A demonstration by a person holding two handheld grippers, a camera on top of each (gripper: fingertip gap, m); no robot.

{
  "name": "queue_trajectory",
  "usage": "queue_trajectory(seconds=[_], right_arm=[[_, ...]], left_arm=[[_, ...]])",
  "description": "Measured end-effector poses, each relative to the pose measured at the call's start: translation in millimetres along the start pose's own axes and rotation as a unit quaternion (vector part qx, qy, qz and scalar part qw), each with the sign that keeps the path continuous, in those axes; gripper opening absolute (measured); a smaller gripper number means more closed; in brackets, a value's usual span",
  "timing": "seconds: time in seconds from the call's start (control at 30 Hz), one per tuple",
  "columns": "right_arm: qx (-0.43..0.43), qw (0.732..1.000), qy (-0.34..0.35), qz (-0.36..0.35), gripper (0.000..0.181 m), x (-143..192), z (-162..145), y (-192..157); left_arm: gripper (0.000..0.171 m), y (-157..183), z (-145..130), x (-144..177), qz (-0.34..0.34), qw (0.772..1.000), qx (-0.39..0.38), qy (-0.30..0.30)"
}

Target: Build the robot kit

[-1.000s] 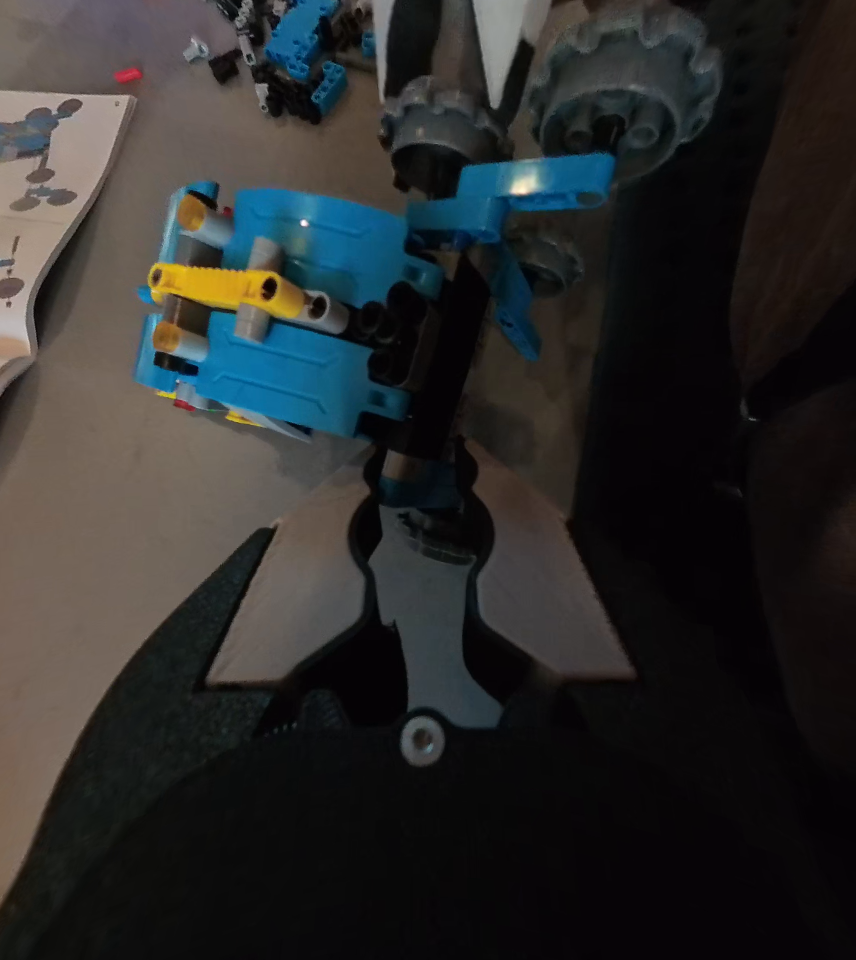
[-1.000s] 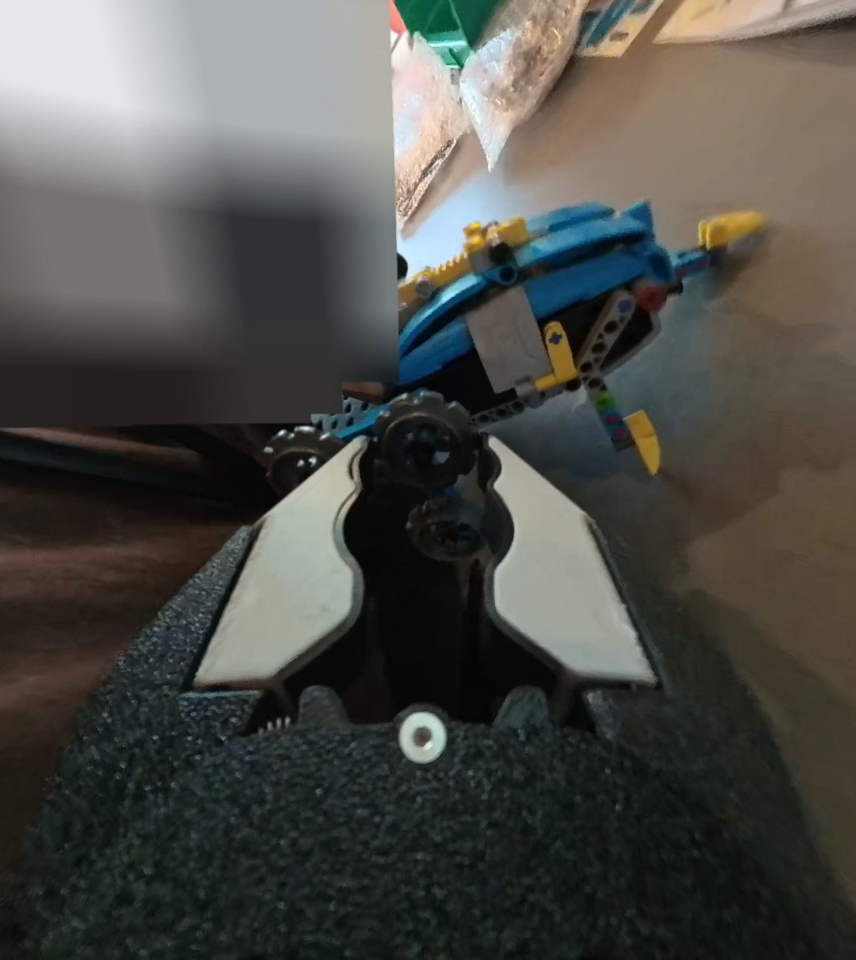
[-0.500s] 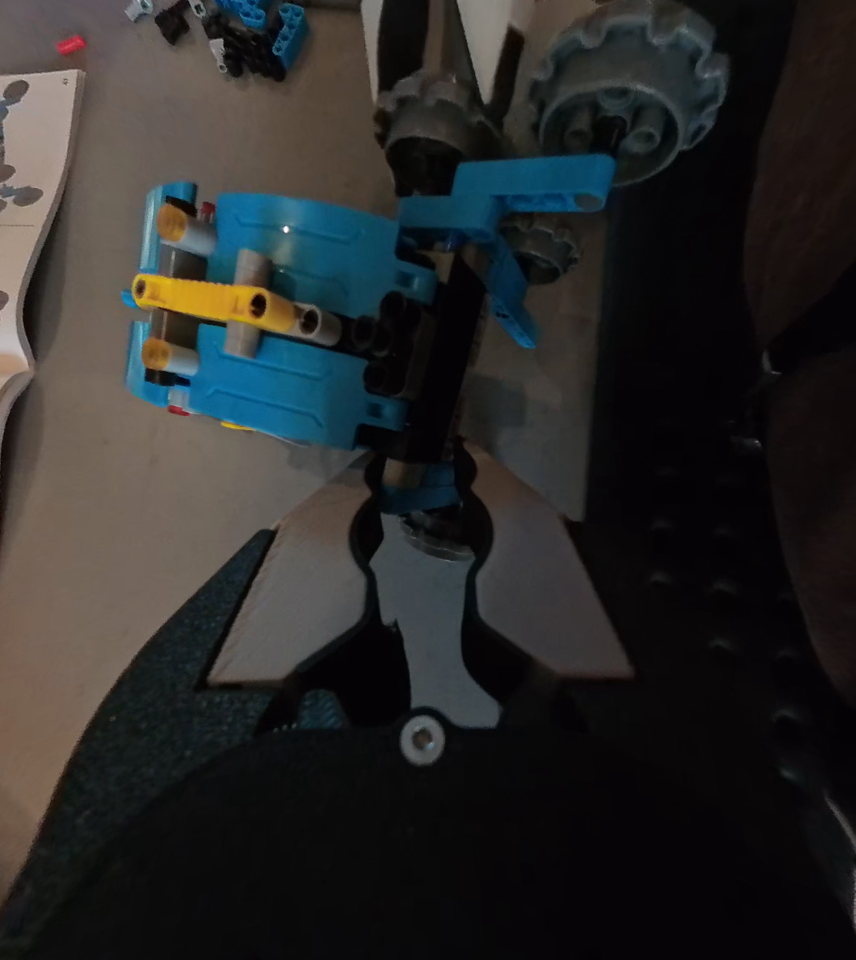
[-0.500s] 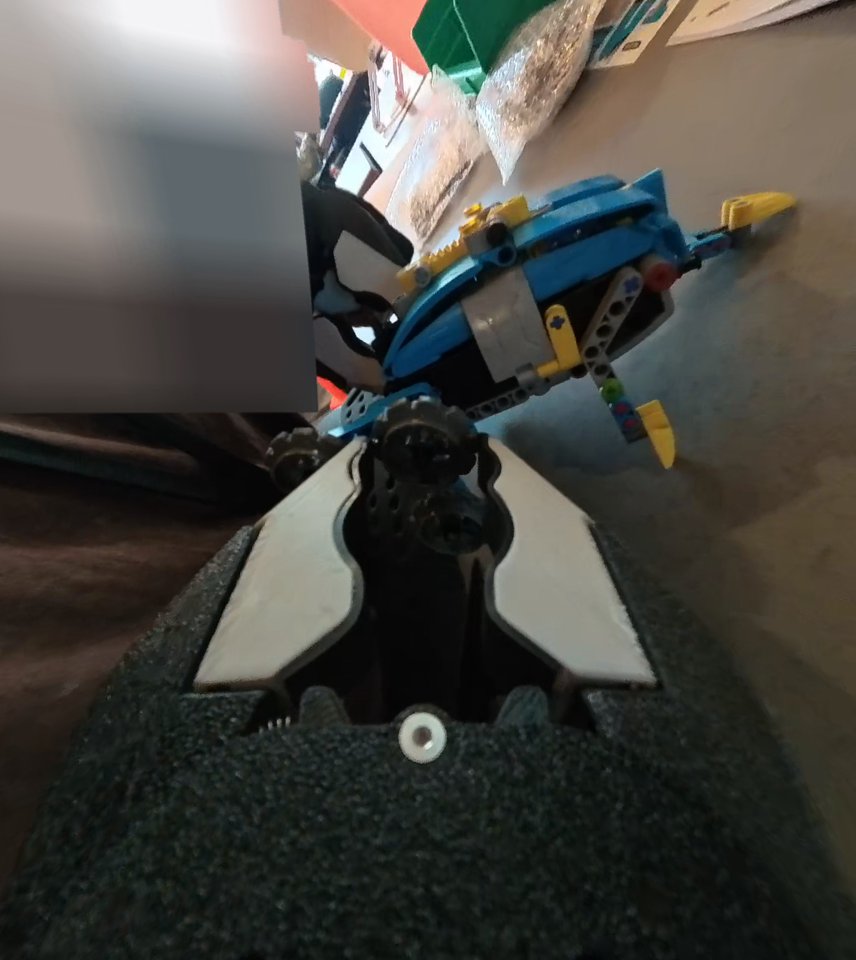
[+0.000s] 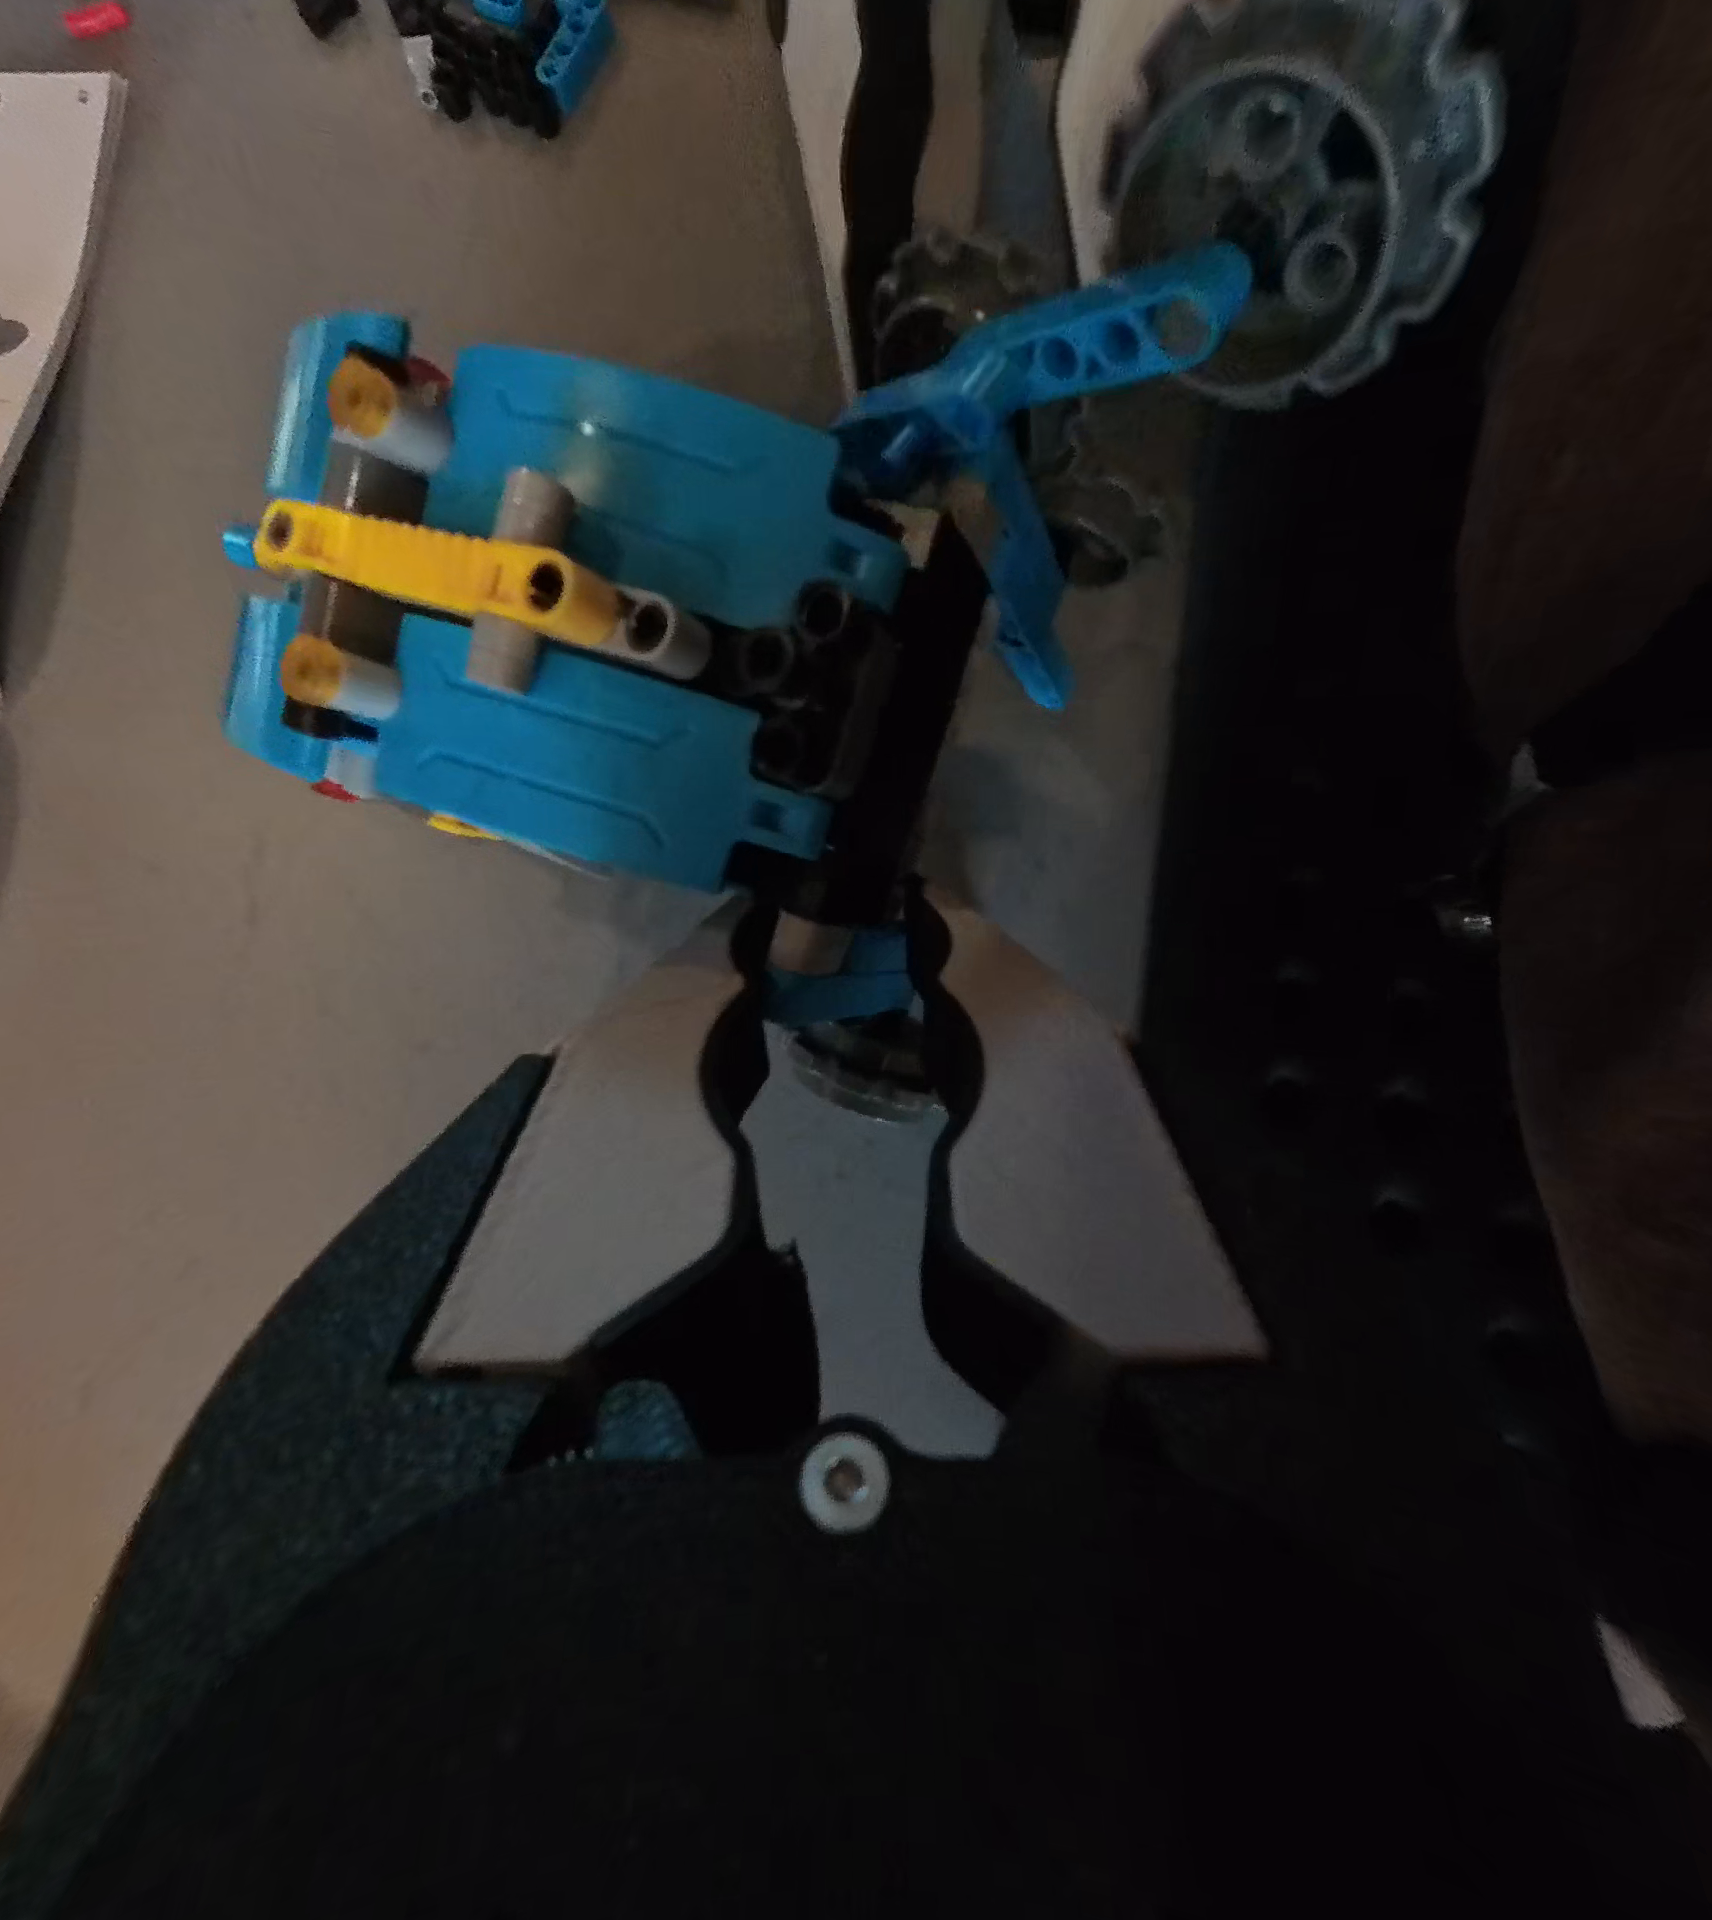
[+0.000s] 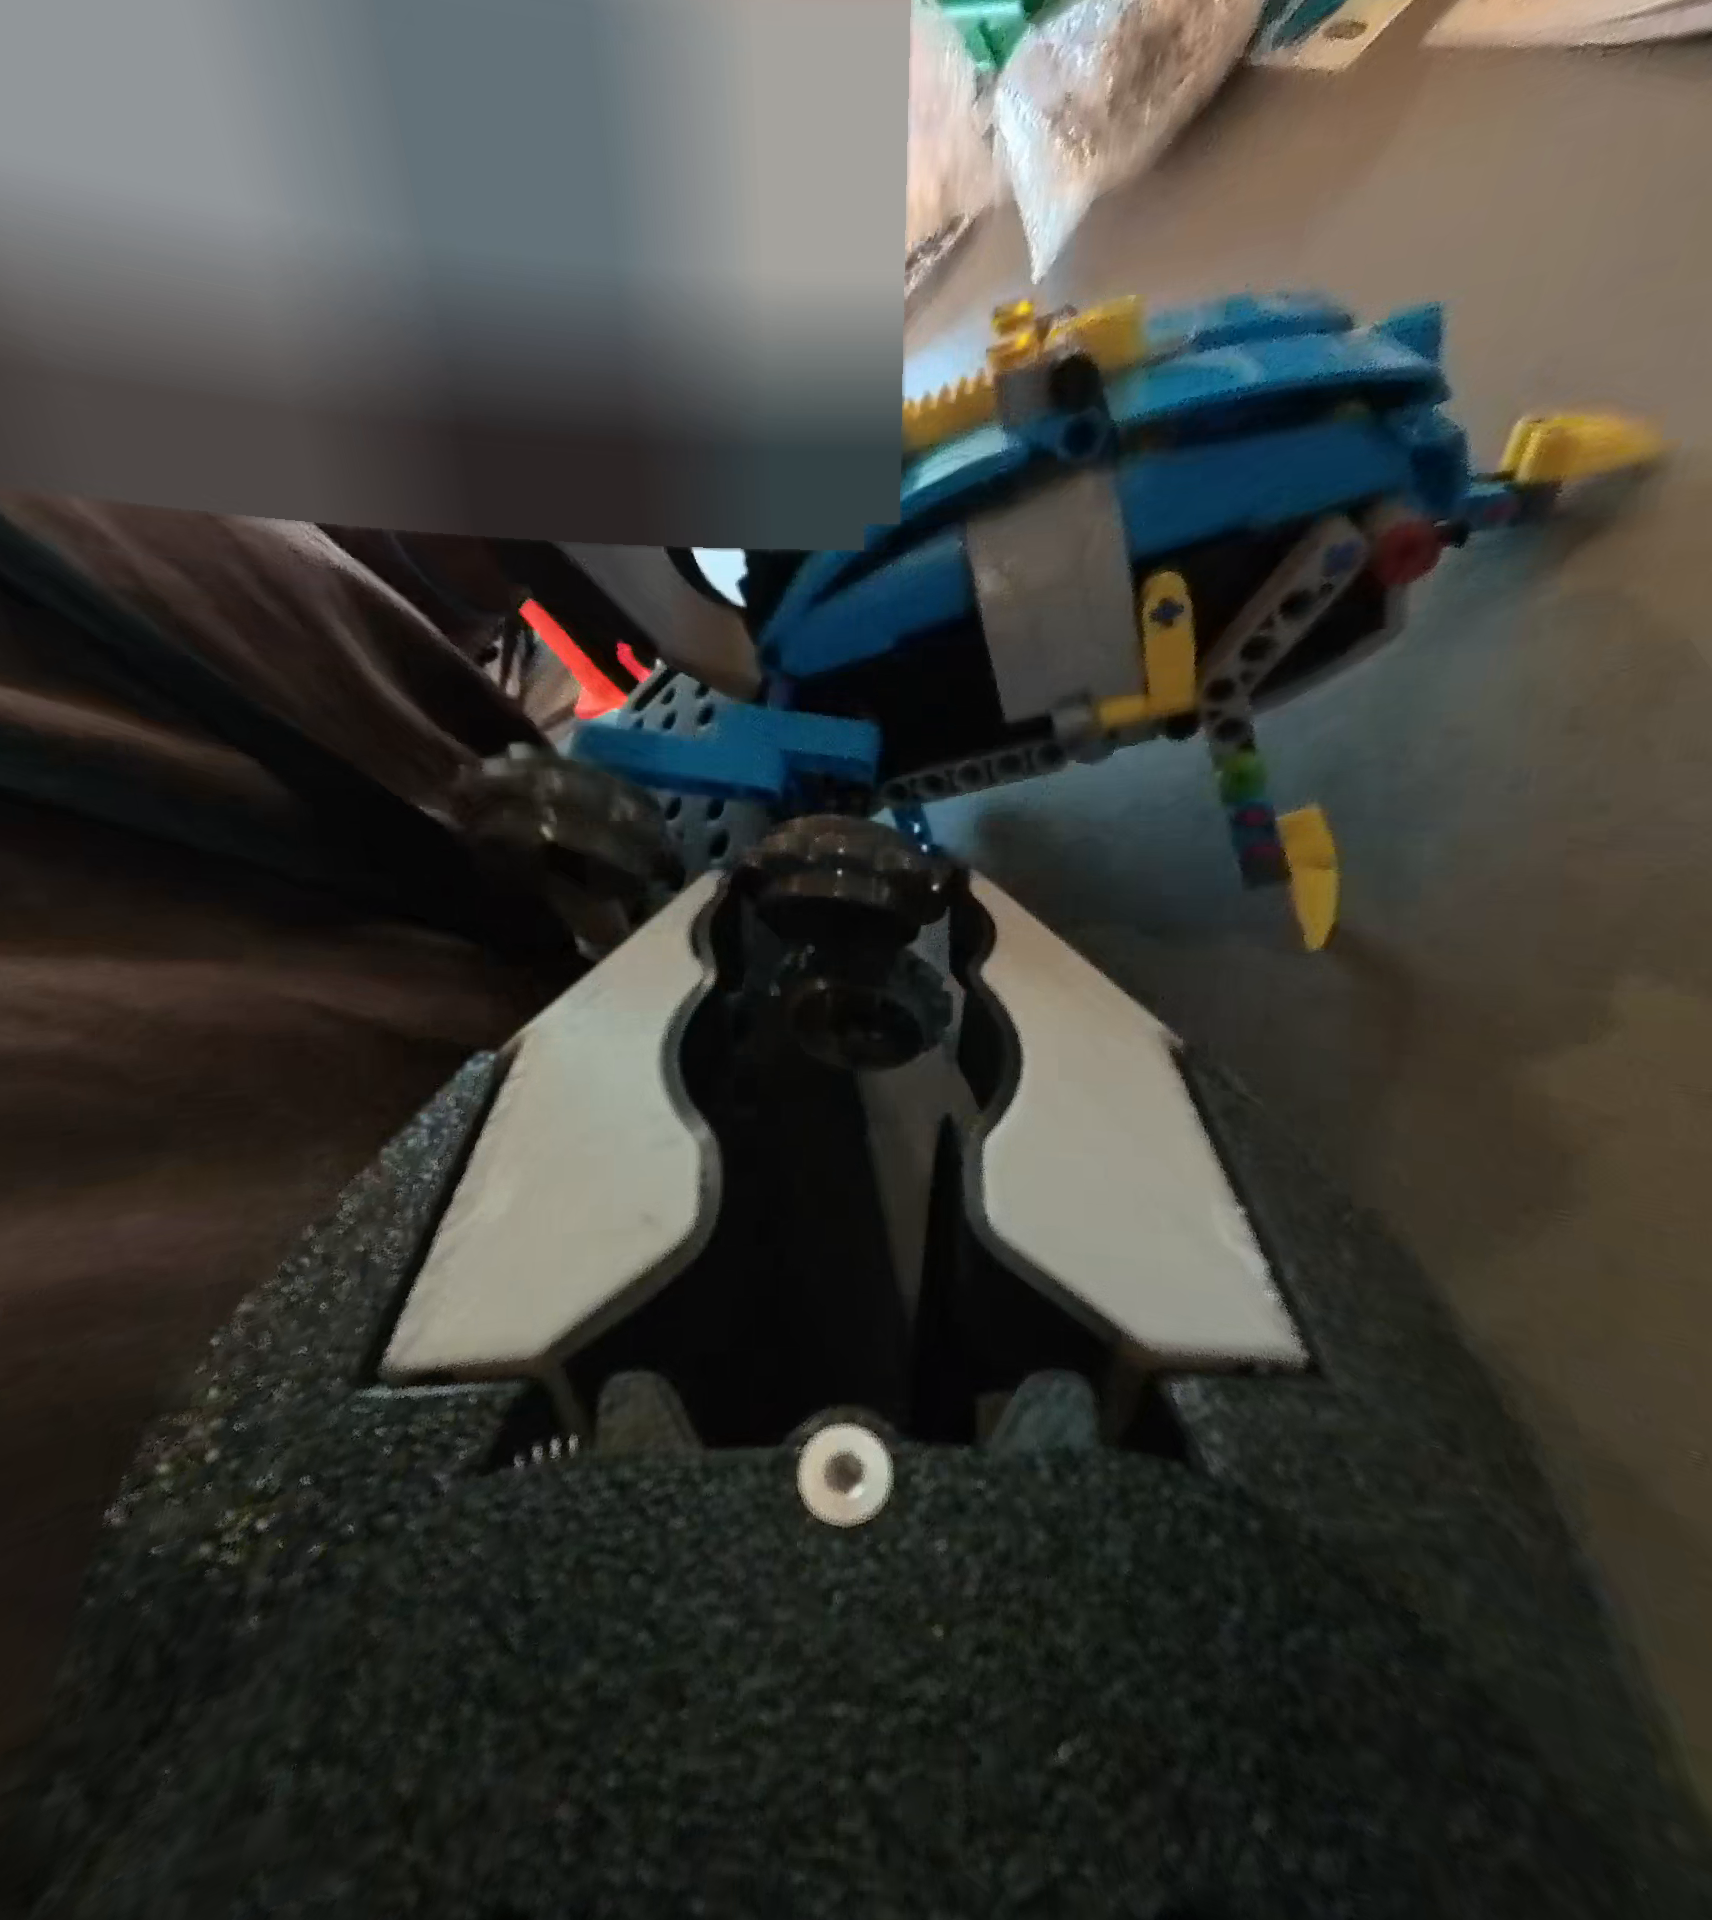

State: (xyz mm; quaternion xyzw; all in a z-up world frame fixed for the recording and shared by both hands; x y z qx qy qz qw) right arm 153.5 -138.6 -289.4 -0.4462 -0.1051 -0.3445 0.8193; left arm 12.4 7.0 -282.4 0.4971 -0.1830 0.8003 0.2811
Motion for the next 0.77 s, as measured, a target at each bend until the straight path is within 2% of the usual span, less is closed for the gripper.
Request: queue_trajectory(seconds=[0.2, 0.53, 0.77], right_arm=[[-0.012, 1.000, -0.011, 0.011, 0.041, 0, 3, 1], [0.046, 0.991, -0.126, -0.029, 0.041, 9, 24, -1], [0.026, 0.990, -0.137, -0.003, 0.041, 10, 33, 1]], left_arm=[[0.022, 0, 1, 1, 0.010, 1.000, -0.012, -0.009], [0.022, -5, 3, 2, -0.001, 0.999, -0.028, -0.020], [0.022, -8, 1, 2, -0.010, 0.999, -0.036, -0.023]])
Point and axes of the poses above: each gripper's, where its closed fingertips meet, x back along the fingers, z out of its top, y = z × x across the jaws, the point moved 9 cm from there along x, back along the fingers, and after that the axes turned 14 degrees about -y, right-handed, at the moved point
